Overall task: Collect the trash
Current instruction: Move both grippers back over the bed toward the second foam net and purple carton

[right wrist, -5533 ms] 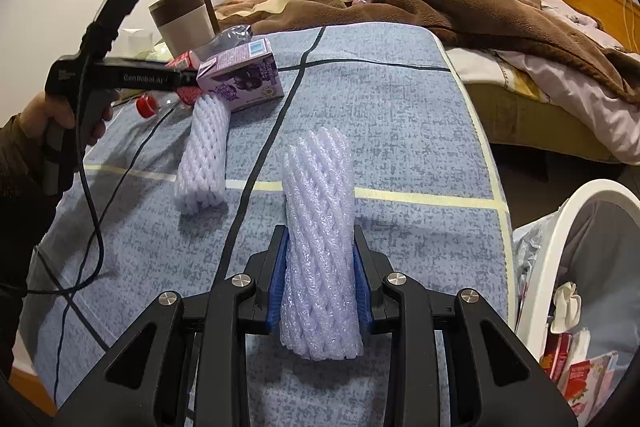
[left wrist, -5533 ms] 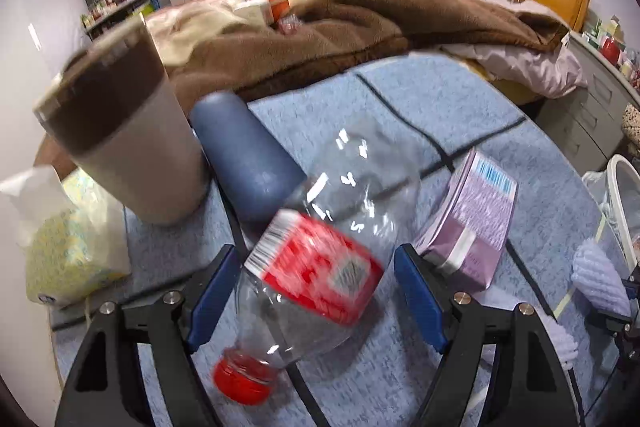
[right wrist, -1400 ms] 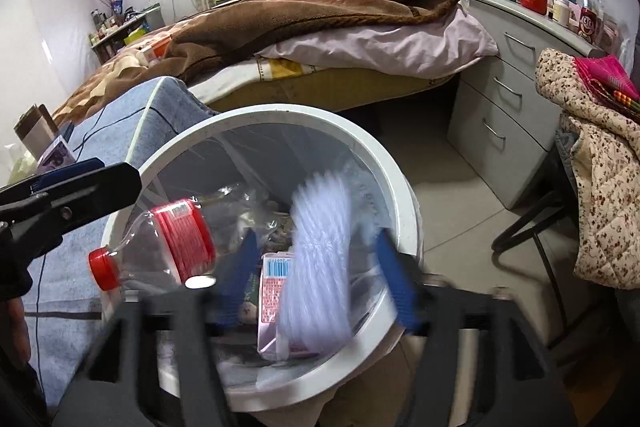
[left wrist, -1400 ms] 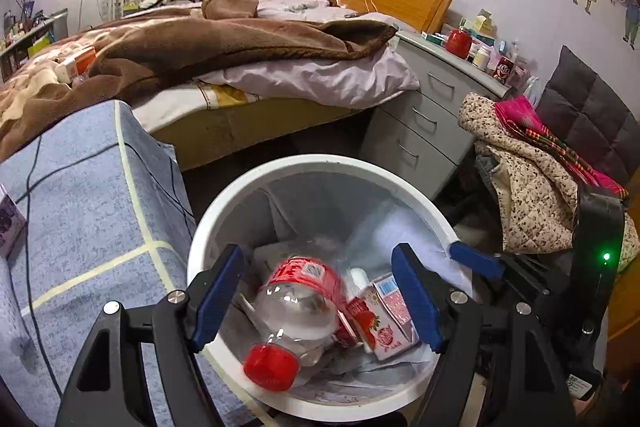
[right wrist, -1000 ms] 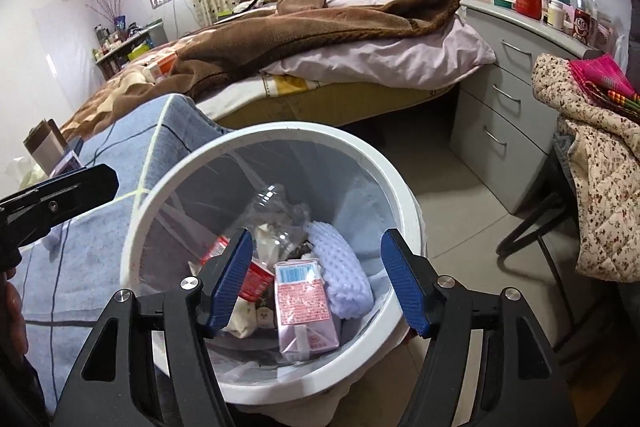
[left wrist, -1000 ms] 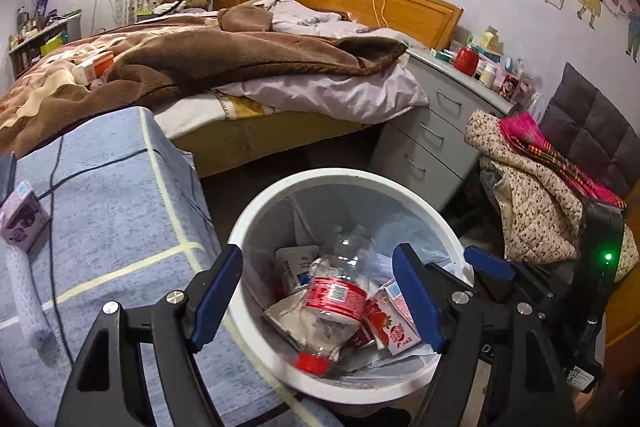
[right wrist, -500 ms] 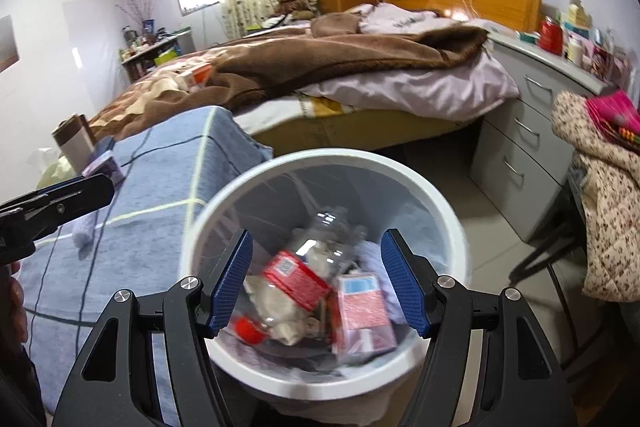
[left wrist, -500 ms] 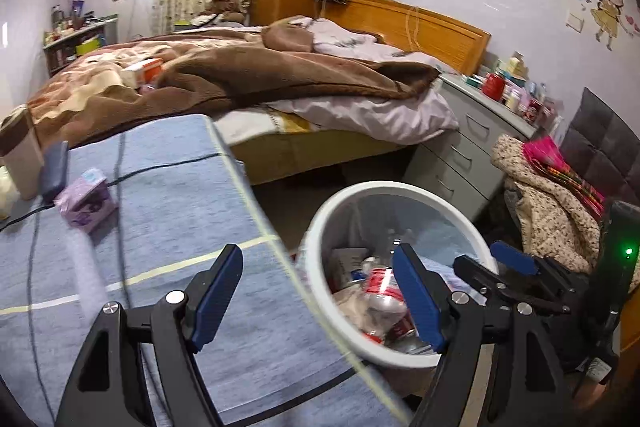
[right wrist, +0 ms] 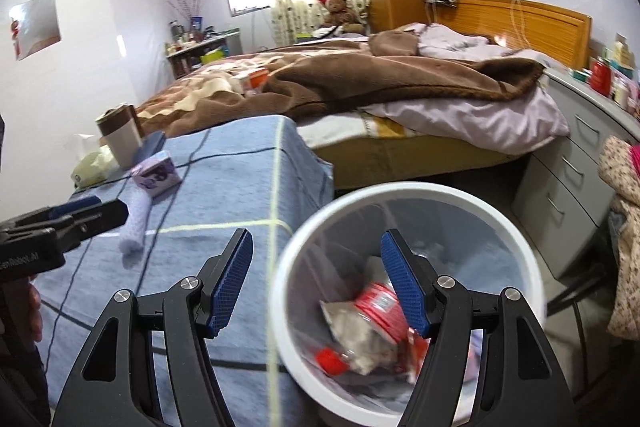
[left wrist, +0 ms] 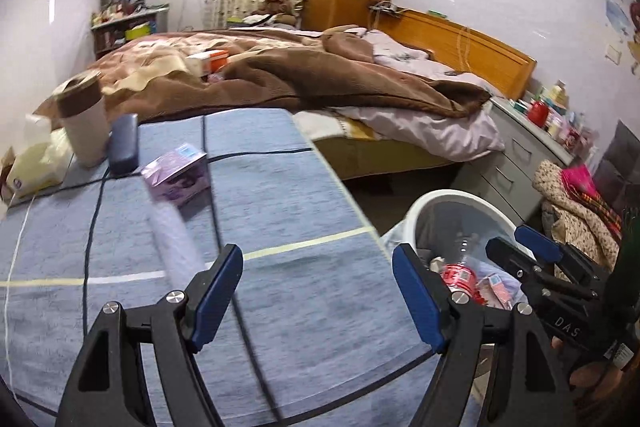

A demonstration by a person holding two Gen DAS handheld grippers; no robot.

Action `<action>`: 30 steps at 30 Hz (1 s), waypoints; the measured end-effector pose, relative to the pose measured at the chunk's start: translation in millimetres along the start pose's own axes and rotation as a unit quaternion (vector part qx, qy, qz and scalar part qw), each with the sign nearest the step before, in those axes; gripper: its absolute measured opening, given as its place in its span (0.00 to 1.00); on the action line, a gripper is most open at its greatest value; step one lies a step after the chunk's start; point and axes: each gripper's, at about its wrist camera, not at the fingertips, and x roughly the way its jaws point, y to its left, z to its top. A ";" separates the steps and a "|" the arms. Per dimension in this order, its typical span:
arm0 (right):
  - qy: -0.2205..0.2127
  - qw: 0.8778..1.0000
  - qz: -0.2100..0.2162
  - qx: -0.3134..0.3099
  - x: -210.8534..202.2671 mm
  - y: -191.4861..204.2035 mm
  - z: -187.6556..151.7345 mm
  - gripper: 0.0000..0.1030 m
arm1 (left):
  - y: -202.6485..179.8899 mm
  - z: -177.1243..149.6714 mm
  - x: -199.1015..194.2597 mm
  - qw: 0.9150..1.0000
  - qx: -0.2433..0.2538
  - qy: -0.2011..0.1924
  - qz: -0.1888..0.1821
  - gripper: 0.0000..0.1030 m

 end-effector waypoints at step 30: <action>0.057 0.986 0.128 -0.089 119.9 107.9 57.2 0.66 | 126.2 -14.3 75.1 0.982 -0.131 0.074 0.112 0.77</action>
